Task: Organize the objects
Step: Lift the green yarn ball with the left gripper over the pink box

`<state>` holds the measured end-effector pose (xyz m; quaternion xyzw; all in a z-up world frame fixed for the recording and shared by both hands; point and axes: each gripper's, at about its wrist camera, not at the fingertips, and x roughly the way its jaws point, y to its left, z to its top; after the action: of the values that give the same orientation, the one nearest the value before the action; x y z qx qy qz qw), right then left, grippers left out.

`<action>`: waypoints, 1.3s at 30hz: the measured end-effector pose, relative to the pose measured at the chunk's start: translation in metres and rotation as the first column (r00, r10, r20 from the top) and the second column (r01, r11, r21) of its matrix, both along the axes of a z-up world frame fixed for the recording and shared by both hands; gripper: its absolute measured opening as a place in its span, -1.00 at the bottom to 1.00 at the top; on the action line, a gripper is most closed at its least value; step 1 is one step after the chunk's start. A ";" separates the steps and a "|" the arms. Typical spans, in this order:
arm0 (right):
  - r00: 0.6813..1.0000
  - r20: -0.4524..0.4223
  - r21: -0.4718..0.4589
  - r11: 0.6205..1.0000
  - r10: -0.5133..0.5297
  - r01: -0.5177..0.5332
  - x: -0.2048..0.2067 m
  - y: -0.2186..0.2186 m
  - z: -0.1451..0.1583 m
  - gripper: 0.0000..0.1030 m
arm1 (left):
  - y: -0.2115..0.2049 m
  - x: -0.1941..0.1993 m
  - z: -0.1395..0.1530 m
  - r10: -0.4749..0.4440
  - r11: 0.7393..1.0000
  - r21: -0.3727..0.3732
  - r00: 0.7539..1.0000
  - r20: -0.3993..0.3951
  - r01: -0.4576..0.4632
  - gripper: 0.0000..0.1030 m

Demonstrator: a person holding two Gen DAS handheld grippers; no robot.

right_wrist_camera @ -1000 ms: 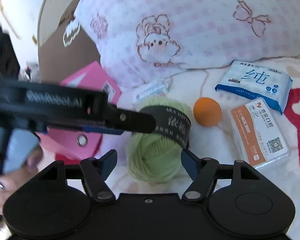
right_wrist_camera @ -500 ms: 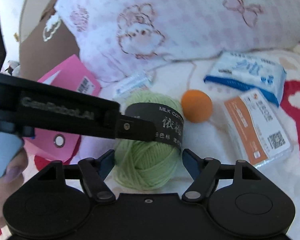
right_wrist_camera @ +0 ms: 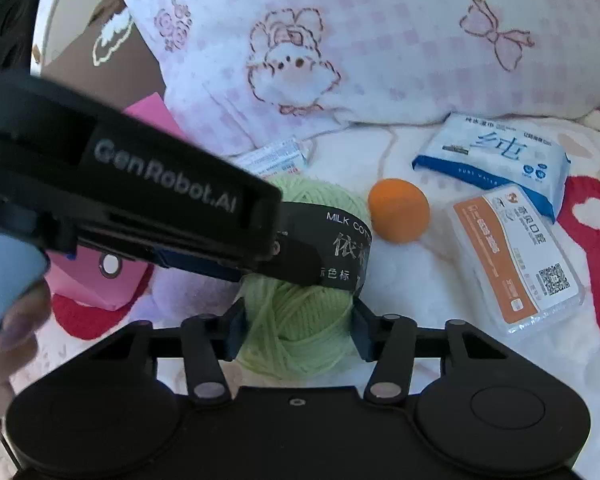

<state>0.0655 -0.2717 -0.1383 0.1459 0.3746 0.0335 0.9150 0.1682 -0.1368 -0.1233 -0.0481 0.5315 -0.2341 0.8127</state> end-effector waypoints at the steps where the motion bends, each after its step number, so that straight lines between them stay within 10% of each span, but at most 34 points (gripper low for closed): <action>1: 1.000 0.010 -0.005 1.000 0.008 -0.008 -0.002 0.001 0.001 0.05 | 0.004 -0.002 0.000 0.000 1.000 -0.023 1.000 0.006 0.000 -0.11; 39: 0.997 0.072 -0.083 0.997 0.010 -0.004 -0.070 0.062 0.062 -0.08 | 0.064 -0.060 0.049 -0.124 0.987 -0.106 0.991 -0.040 0.119 -0.14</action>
<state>-0.0040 -0.2094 -0.0765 0.1053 0.3428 0.0266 0.9331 0.1084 -0.0723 -0.0747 -0.0629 0.5393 -0.3091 0.7808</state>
